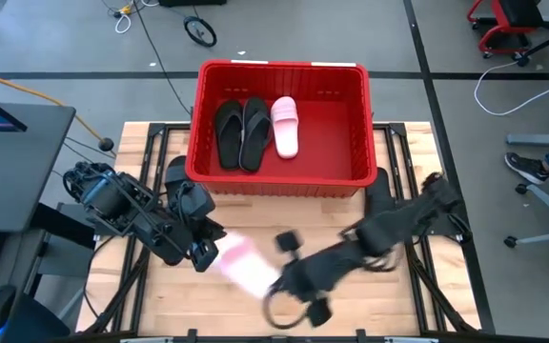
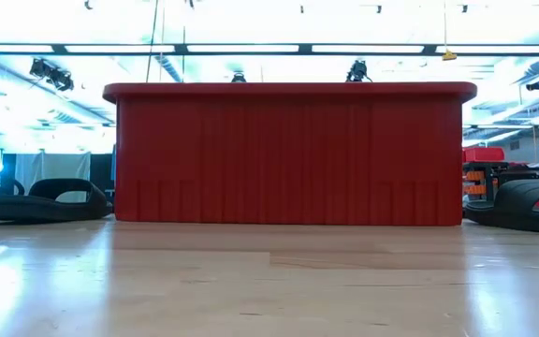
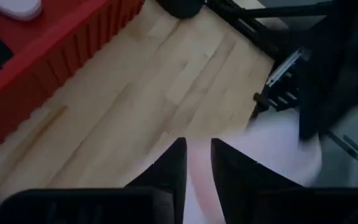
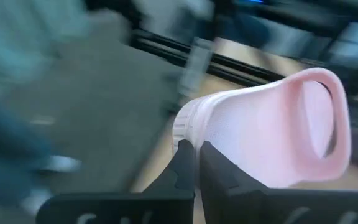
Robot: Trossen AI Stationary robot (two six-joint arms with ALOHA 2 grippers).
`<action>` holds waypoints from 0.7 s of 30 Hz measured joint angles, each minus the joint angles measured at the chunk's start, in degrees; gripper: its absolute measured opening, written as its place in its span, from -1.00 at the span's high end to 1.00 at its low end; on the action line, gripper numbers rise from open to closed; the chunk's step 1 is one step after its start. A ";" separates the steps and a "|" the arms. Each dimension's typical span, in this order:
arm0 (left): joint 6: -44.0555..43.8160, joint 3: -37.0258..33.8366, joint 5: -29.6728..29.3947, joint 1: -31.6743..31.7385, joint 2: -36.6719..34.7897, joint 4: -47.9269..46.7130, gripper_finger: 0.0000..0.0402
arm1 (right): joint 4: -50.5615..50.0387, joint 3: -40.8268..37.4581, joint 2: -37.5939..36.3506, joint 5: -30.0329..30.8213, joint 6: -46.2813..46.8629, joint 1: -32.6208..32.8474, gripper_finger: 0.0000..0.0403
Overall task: Pick and place slides into bin
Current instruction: Put the pink slipper into the red bin
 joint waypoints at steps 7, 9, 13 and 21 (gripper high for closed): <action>1.85 0.01 -2.40 0.26 0.00 0.03 0.71 | -18.51 -0.02 -11.22 37.09 6.47 1.70 0.98; 1.81 0.01 -2.76 0.76 0.00 0.07 0.72 | -25.44 0.00 -12.97 43.48 12.22 -0.55 0.98; 1.80 0.01 -3.02 1.66 0.00 0.51 0.75 | -40.44 0.00 -13.83 45.30 22.29 -8.29 0.98; 1.85 0.01 -5.09 2.29 0.00 2.05 0.75 | -41.00 -1.25 -11.34 36.28 8.88 -28.51 0.98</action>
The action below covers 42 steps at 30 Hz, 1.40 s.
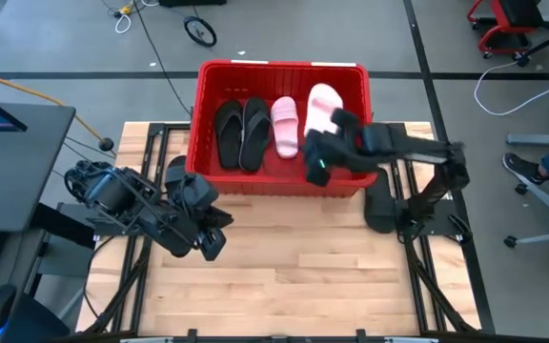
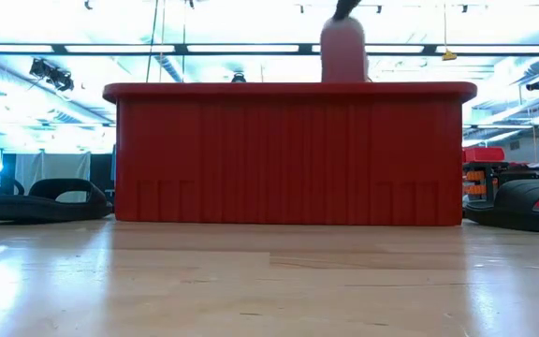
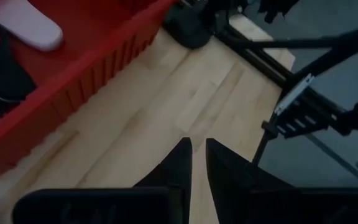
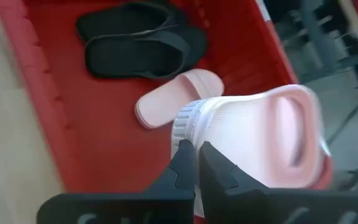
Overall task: Pick and place slides into bin
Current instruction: Put the pink slipper into the red bin
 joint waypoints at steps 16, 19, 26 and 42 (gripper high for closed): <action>4.10 0.00 -6.56 -0.02 0.00 0.03 0.80 | 30.48 -33.00 -0.72 -20.97 -17.87 -17.87 0.98; 5.32 0.00 -8.00 -0.02 0.00 -0.10 0.82 | 36.11 -35.94 -0.91 -22.71 -21.14 -19.41 0.98; 8.59 0.00 -8.17 0.74 0.00 -0.06 0.87 | 38.60 -34.99 -0.20 -25.30 -25.69 -25.45 0.99; 8.58 0.00 -8.10 1.01 0.00 -0.04 0.88 | 34.01 -34.25 0.00 -32.92 -28.08 -33.30 0.99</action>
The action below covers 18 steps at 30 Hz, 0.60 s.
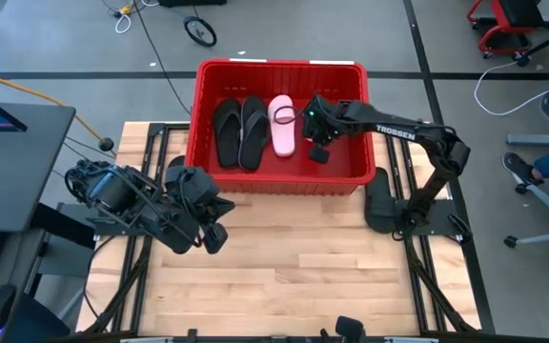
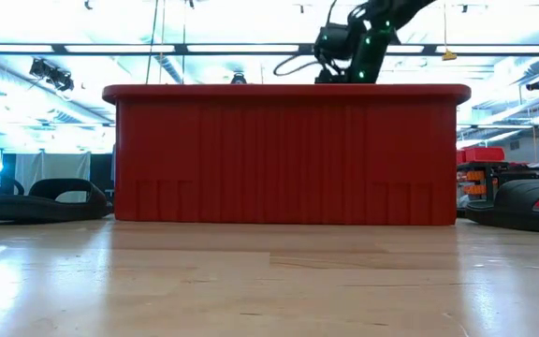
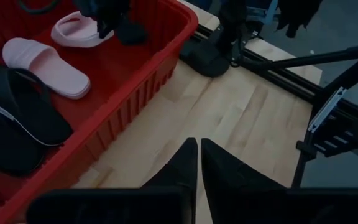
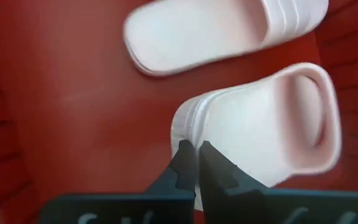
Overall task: Pick and place slides into bin
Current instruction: Put the pink slipper into the red bin
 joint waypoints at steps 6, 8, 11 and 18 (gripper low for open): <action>-0.42 0.00 0.02 0.22 0.00 0.19 0.93 | 7.29 -5.56 0.00 -1.46 -0.01 -1.22 0.99; -0.84 0.00 0.00 0.22 0.00 0.26 0.94 | 9.94 -7.45 0.00 -1.60 -1.21 -1.22 0.98; -1.08 0.00 0.02 0.22 0.00 0.27 0.94 | 14.32 -9.57 -0.01 -1.40 -3.10 -1.20 0.92; -2.02 0.00 0.02 0.22 0.00 1.29 0.90 | 16.69 -13.09 -0.12 -1.96 -7.15 -1.26 0.68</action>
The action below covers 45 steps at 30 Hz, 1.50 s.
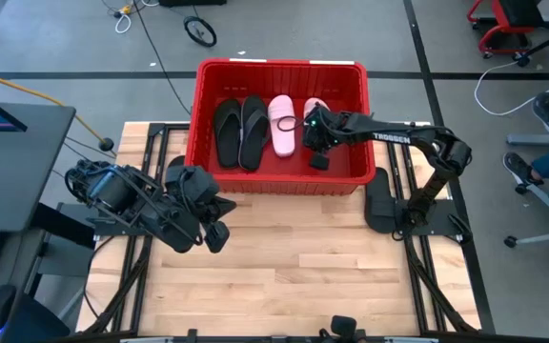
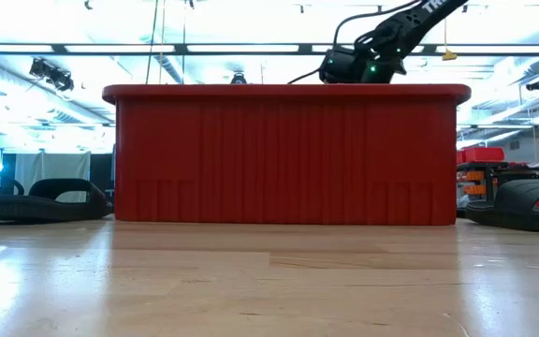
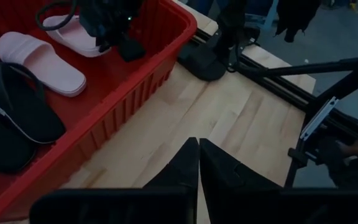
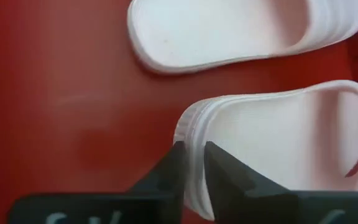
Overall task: Pick and place slides into bin
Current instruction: Put the pink slipper into the red bin, then put the black slipper into the red bin
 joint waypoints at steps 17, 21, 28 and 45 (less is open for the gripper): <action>0.48 0.00 1.54 0.70 0.00 3.03 0.88 | -4.78 8.20 -0.20 6.65 2.77 1.43 0.05; -2.50 0.00 8.68 2.18 0.00 2.03 0.88 | -7.48 17.22 -0.57 6.89 3.10 3.13 0.09; -12.39 -2.74 18.75 1.22 2.01 -2.45 0.73 | -15.59 33.56 -0.96 0.86 14.74 7.41 0.17; -41.57 -48.12 27.46 -1.09 3.37 -3.48 -0.03 | -26.84 40.19 -0.95 -3.90 19.54 21.20 0.15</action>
